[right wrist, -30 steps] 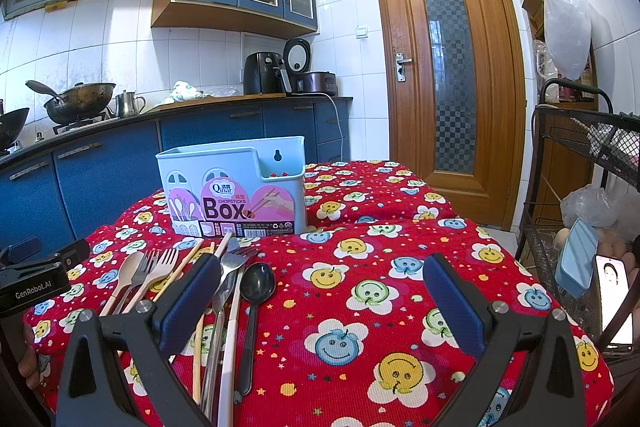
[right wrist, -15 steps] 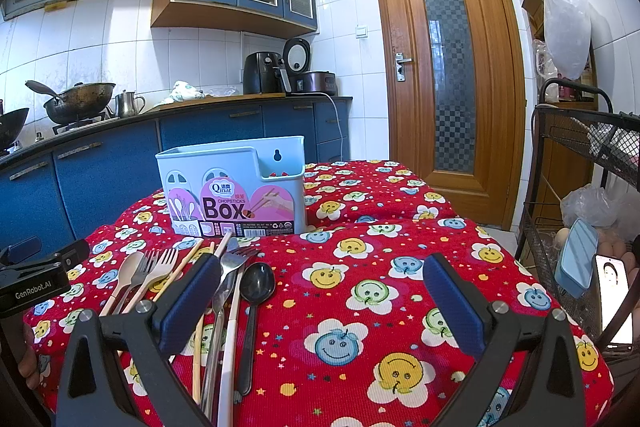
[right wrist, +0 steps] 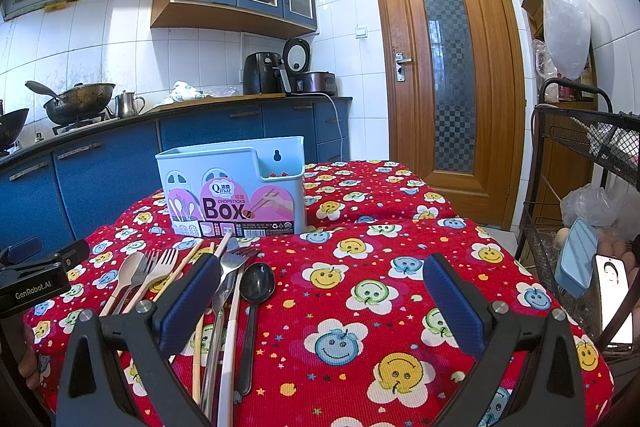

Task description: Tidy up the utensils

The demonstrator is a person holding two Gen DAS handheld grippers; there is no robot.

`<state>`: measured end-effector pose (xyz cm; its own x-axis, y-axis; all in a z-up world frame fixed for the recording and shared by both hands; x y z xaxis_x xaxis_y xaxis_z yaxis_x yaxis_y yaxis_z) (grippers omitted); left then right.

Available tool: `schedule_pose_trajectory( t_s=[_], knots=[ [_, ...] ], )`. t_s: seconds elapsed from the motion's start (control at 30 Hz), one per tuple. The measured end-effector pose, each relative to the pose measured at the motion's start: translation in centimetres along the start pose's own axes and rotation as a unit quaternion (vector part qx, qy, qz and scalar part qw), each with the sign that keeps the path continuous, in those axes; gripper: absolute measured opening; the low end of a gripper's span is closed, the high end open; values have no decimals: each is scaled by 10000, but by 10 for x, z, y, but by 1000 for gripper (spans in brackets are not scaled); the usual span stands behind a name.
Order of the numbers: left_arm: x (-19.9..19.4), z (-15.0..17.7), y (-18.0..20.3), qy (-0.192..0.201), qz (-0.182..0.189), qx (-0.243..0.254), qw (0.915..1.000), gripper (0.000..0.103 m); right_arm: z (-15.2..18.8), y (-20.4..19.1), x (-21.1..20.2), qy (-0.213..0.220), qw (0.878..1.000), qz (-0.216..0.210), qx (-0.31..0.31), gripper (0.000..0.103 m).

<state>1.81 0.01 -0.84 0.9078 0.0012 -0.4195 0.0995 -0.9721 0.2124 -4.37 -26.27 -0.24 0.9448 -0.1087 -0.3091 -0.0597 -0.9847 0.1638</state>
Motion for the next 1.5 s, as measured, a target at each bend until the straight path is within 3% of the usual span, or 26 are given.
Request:
schedule_pose_trajectory(
  t_s=[0.9, 1.17, 1.5],
  knots=[
    [0, 0, 0, -16, -2, 4, 10000, 103, 1, -1, -1, -28, 10000, -20, 14, 103],
    [6, -1, 0, -208, 7, -58, 9998, 103, 1, 2, 8, -224, 9995, -215, 105, 103],
    [15, -1, 7, -521, 21, 155, 9985, 103, -9, 9, 26, -866, 9944, -608, 28, 103]
  ],
)
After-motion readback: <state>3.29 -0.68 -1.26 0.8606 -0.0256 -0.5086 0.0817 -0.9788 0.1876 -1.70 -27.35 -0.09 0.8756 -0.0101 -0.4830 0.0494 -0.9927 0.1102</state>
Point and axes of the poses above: each gripper's, at about its wrist camera, not at the fingertips, and x roughly the way its jaws point, y to its right, z to its underside, the point moved 2 cm from there along x, roughly the way its jaws point, and after that the axes turned 14 degrees about -x, right-handed, at the moved point
